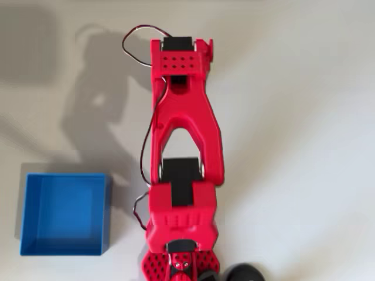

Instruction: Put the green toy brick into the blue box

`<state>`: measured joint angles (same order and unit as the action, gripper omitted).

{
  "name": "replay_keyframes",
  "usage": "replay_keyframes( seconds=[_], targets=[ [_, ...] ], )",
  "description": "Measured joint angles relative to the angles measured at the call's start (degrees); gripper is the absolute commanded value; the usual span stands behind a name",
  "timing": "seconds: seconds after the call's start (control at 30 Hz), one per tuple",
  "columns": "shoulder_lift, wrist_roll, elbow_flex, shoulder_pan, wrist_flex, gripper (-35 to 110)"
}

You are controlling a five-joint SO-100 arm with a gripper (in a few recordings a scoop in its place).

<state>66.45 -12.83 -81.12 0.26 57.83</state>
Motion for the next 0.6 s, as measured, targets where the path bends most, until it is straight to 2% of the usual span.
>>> replay_keyframes(
  seconds=[0.27, 0.6],
  targets=[
    [-3.34, 3.25, 4.92, 0.26, 0.88, 0],
    [-3.25, 3.25, 3.43, 0.00, 0.26, 0]
  ],
)
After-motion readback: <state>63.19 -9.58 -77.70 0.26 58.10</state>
